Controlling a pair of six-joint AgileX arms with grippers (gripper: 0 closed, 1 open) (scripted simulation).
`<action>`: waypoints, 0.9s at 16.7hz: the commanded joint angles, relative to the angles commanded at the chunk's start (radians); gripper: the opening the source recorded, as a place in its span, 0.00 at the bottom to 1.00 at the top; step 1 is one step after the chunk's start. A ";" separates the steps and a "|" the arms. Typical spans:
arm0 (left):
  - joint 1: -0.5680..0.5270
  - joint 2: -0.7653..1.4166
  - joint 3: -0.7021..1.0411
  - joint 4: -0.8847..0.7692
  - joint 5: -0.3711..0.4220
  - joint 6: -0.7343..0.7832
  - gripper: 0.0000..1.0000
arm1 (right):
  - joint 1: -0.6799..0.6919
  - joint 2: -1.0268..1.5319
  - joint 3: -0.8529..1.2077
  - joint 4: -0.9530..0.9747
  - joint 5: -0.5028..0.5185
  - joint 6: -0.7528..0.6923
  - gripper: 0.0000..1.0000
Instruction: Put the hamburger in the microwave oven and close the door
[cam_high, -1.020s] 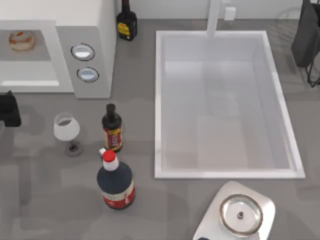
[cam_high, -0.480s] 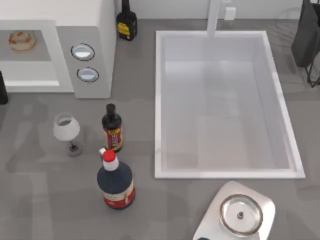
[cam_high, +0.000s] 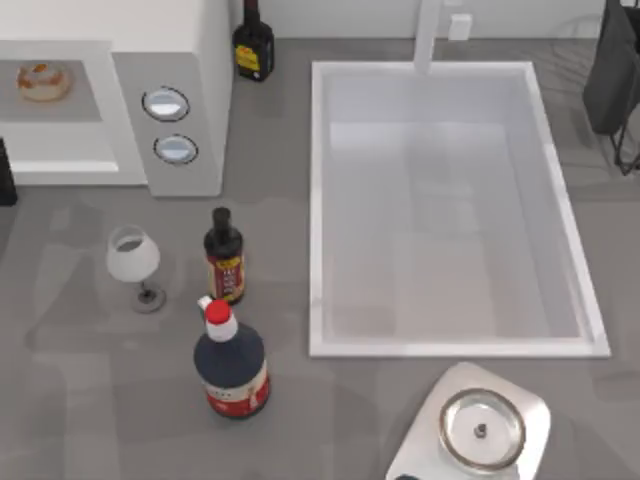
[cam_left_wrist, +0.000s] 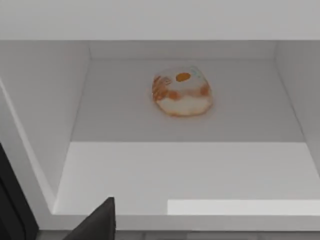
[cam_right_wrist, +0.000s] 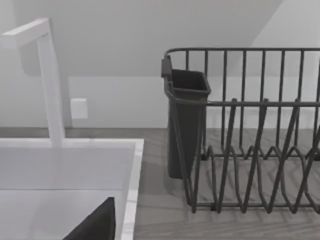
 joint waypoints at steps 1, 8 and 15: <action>-0.011 -0.036 -0.012 -0.009 0.000 0.000 1.00 | 0.000 0.000 0.000 0.000 0.000 0.000 1.00; -0.112 -0.454 -0.192 -0.147 -0.030 -0.024 1.00 | 0.000 0.000 0.000 0.000 0.000 0.000 1.00; -0.169 -1.041 -0.445 -0.346 -0.139 -0.077 1.00 | 0.000 0.000 0.000 0.000 0.000 0.000 1.00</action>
